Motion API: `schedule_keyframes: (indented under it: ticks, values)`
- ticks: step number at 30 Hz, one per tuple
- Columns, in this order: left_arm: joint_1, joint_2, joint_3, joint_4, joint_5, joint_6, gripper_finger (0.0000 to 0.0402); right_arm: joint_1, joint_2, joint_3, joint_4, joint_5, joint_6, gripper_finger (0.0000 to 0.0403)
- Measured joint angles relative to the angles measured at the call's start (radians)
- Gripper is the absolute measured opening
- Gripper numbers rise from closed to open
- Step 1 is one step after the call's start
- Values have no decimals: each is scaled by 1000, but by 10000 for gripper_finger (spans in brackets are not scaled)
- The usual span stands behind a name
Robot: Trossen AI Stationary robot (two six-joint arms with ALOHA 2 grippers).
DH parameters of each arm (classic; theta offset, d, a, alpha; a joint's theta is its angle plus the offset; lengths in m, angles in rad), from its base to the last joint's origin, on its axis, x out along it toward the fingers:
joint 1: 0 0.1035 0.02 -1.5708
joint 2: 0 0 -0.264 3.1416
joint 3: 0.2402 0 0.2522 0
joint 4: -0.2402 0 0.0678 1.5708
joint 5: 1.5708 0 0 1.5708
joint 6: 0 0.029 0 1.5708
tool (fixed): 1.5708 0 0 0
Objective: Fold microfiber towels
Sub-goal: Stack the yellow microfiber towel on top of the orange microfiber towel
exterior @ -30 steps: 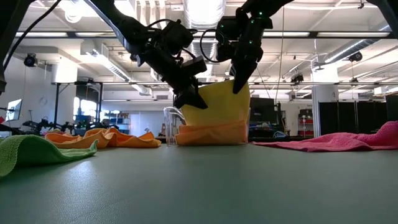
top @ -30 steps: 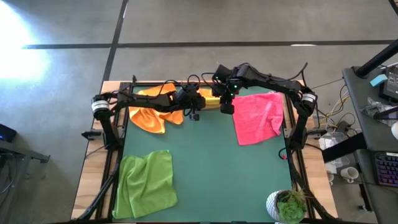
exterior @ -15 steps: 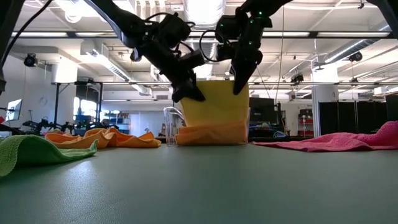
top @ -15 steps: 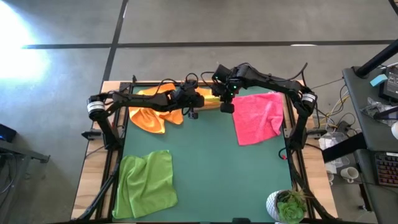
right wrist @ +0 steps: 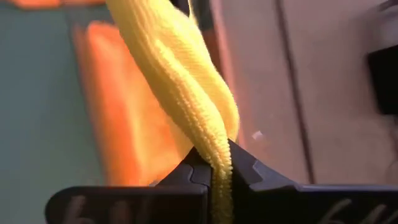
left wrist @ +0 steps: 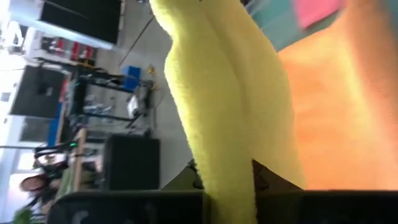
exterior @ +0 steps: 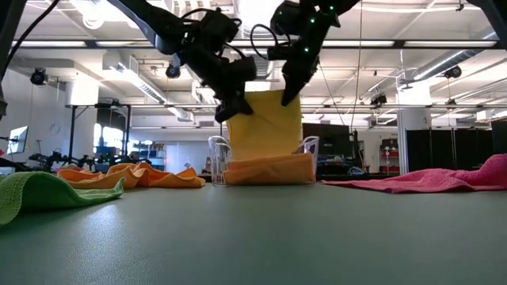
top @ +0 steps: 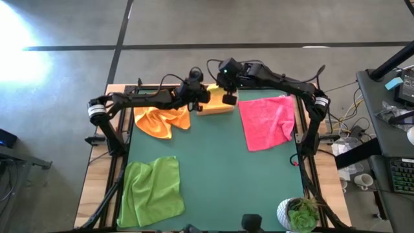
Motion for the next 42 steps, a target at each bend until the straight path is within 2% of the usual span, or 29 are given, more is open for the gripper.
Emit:
schedule_keyframes:
  ticks: [7, 12, 15, 17, 20, 26, 32, 37, 42]
  values:
    - [86, 7, 89, 56, 1, 37, 0, -67, 0, 18, 150, 3, -32, 9]
    - [157, 33, 153, 83, 6, 37, 0, -117, 4, 18, 293, 2, -111, 8]
    - [185, 59, 169, 91, 76, -26, 0, -133, 4, 8, 300, -2, -138, 8]
    - [192, 84, 166, 86, 109, -98, 0, -141, 4, -10, 282, -36, -134, 8]
    - [191, 128, 153, 62, 114, -124, 0, -147, 11, -49, 245, -100, -115, 8]
    - [166, 184, 150, -21, 121, -126, 0, -145, 31, -109, 178, -121, -80, 8]
    - [138, 162, 159, -53, 108, -126, 0, -135, 23, -103, 133, -126, -68, 8]
    - [108, 108, 164, -135, 114, -186, 0, -131, 0, -85, 58, -204, -23, 8]
    - [101, 107, 144, -193, 203, -234, 0, -132, 27, -105, 30, -254, -27, 8]
